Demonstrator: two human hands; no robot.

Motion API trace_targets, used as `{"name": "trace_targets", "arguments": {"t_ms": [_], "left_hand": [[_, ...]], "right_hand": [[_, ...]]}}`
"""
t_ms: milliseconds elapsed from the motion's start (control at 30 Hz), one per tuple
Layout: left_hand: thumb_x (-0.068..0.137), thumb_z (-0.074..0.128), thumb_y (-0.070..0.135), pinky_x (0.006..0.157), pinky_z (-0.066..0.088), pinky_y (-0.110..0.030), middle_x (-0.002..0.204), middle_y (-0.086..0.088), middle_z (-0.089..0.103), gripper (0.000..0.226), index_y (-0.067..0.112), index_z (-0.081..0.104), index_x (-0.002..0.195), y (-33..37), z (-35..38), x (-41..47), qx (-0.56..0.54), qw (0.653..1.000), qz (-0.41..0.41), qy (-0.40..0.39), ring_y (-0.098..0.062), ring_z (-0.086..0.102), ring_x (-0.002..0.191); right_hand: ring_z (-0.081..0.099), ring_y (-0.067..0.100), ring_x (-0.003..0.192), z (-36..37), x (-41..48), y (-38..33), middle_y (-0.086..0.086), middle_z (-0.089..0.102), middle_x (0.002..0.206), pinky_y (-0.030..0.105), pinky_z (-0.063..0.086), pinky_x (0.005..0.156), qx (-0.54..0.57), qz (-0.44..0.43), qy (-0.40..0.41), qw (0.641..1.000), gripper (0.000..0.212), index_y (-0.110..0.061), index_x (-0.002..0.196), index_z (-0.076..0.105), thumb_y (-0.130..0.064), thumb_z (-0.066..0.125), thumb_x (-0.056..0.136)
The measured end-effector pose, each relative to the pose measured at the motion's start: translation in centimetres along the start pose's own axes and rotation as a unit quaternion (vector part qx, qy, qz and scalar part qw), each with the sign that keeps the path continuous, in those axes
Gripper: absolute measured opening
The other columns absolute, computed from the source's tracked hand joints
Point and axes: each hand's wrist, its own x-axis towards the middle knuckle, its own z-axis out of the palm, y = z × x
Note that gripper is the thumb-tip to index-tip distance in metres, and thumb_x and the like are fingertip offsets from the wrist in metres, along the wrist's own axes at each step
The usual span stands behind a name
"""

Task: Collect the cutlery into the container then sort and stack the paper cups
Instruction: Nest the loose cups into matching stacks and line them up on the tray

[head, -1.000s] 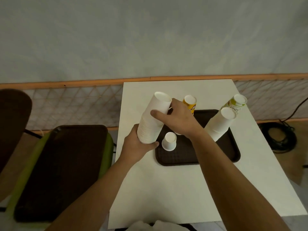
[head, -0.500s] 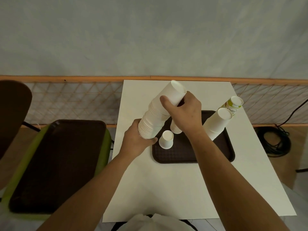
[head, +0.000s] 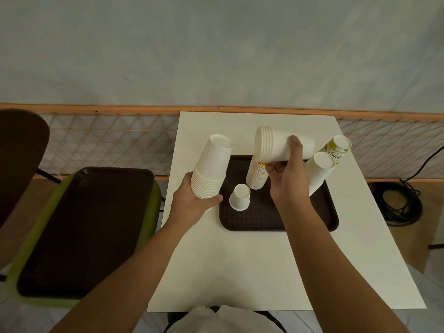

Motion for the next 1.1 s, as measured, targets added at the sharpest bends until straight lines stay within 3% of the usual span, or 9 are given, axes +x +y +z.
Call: {"name": "trace_targets", "arguments": {"t_ms": [100,200,400,500,600,800,933,1033,1100], "left_hand": [[0.055,0.097,0.035,0.083,0.056,-0.028,0.114,0.015,0.067,0.081,0.033,0.053,0.123,-0.3,-0.1,0.0,-0.038,0.999,0.005,0.000,-0.009,0.065,0.107],[0.052,0.096,0.041,0.082,0.056,-0.020,0.117,0.013,0.068,0.086,0.029,0.055,0.127,-0.4,-0.3,-0.1,-0.061,0.998,0.006,0.006,-0.009,0.065,0.110],[0.056,0.097,0.035,0.091,0.059,-0.038,0.117,0.010,0.069,0.083,0.025,0.057,0.128,-0.8,-0.2,-0.2,-0.064,0.998,-0.007,0.010,-0.014,0.066,0.111],[0.058,0.097,0.027,0.092,0.059,-0.037,0.117,0.012,0.068,0.082,0.028,0.055,0.129,-1.0,-0.1,-0.5,-0.058,0.998,-0.010,0.010,-0.012,0.065,0.111],[0.059,0.098,0.025,0.093,0.058,-0.038,0.119,0.008,0.068,0.082,0.025,0.055,0.130,-1.2,0.1,-0.6,-0.057,0.998,-0.009,0.003,-0.016,0.065,0.112],[0.062,0.097,0.025,0.091,0.057,-0.034,0.121,0.009,0.067,0.082,0.029,0.054,0.131,-1.1,0.0,-0.8,-0.066,0.998,-0.001,-0.002,-0.015,0.064,0.115],[0.059,0.098,0.031,0.090,0.058,-0.035,0.119,0.012,0.067,0.083,0.031,0.054,0.129,-1.0,0.0,-0.5,-0.065,0.998,-0.004,0.002,-0.012,0.065,0.112],[0.050,0.097,0.045,0.089,0.059,-0.042,0.120,0.010,0.066,0.093,0.033,0.051,0.131,-0.7,0.2,-0.3,-0.055,0.998,-0.014,-0.002,-0.018,0.064,0.113],[0.049,0.096,0.050,0.089,0.059,-0.047,0.122,0.008,0.066,0.096,0.034,0.050,0.132,-0.4,0.3,-0.1,-0.042,0.999,-0.015,-0.021,-0.020,0.064,0.113]], "right_hand": [[0.074,0.012,0.091,-2.3,0.5,1.5,-0.008,0.077,0.095,0.032,0.060,0.077,0.003,-0.005,0.020,1.000,0.027,-0.030,0.106,0.067,-0.041,0.079,0.085],[0.074,0.008,0.089,-4.3,1.0,3.6,-0.015,0.077,0.094,0.029,0.059,0.071,-0.112,-0.046,0.059,0.991,0.030,-0.033,0.103,0.069,-0.049,0.078,0.080],[0.063,0.002,0.094,-7.5,3.3,9.5,-0.014,0.060,0.111,0.013,0.049,0.076,-0.489,-0.154,0.016,0.858,0.063,-0.031,0.123,0.053,-0.060,0.077,0.072],[0.052,0.012,0.121,-8.8,4.9,13.2,-0.005,0.052,0.135,0.030,0.044,0.100,-0.578,-0.126,-0.043,0.805,0.080,-0.024,0.142,0.043,-0.048,0.083,0.077],[0.047,0.028,0.135,-10.0,5.8,15.7,0.004,0.046,0.146,0.046,0.045,0.108,-0.639,-0.092,-0.064,0.761,0.083,-0.020,0.147,0.040,-0.041,0.084,0.080],[0.046,0.030,0.132,-9.7,4.1,14.7,0.009,0.043,0.143,0.049,0.046,0.108,-0.654,-0.124,-0.059,0.744,0.088,-0.016,0.148,0.039,-0.035,0.087,0.077],[0.052,0.020,0.117,-6.5,0.2,10.7,-0.004,0.042,0.128,0.039,0.058,0.092,-0.520,-0.244,-0.033,0.818,0.054,-0.022,0.129,0.050,-0.030,0.076,0.082],[0.054,0.011,0.108,-2.7,-1.7,6.8,-0.008,0.049,0.118,0.022,0.050,0.085,-0.446,-0.291,-0.152,0.833,0.041,-0.021,0.123,0.058,-0.038,0.063,0.086],[0.054,0.009,0.107,-0.1,-2.0,4.8,-0.007,0.052,0.119,0.015,0.046,0.083,-0.472,-0.233,-0.256,0.811,0.054,-0.021,0.133,0.055,-0.051,0.059,0.088]]}}
